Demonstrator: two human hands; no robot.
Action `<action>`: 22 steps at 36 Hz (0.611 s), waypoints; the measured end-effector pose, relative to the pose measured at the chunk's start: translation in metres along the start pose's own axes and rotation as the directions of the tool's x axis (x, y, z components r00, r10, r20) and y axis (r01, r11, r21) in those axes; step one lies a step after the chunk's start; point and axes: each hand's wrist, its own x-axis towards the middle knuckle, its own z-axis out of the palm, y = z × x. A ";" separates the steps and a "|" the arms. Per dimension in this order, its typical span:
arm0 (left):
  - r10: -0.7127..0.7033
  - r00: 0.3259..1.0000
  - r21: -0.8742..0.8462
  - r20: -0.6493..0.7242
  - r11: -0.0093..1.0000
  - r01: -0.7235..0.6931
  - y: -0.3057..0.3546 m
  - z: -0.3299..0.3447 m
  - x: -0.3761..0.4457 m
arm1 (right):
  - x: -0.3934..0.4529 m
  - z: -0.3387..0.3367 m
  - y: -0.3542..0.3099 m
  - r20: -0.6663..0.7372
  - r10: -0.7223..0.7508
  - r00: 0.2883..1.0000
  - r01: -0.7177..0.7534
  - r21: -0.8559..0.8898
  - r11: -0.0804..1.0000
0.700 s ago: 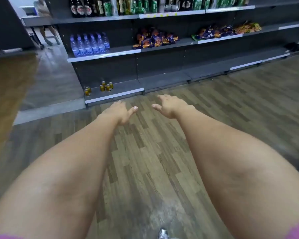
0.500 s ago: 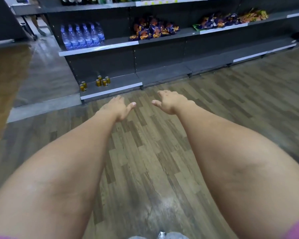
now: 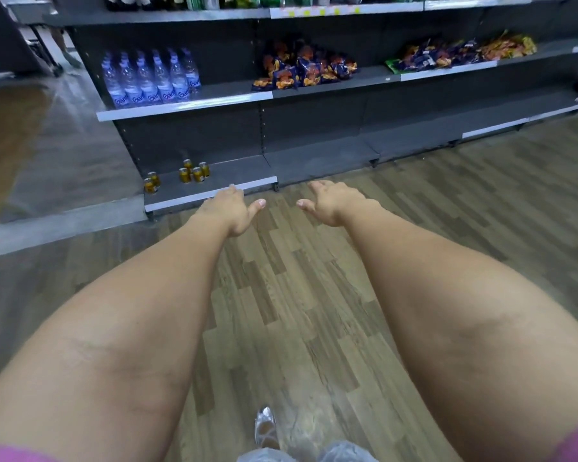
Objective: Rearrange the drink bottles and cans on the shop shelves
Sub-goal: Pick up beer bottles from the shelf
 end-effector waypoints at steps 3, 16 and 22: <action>0.003 1.000 0.005 -0.016 1.000 -0.003 -0.014 -0.020 0.044 | 0.045 -0.018 -0.010 -0.015 -0.007 1.000 0.007 -0.002 1.000; 0.021 1.000 0.030 0.016 0.999 -0.021 -0.043 -0.053 0.203 | 0.207 -0.046 0.001 0.006 0.051 0.999 -0.051 -0.013 0.999; 0.017 0.999 0.029 0.034 0.999 -0.018 -0.039 -0.064 0.283 | 0.283 -0.066 0.022 0.012 0.043 0.999 -0.043 -0.005 0.999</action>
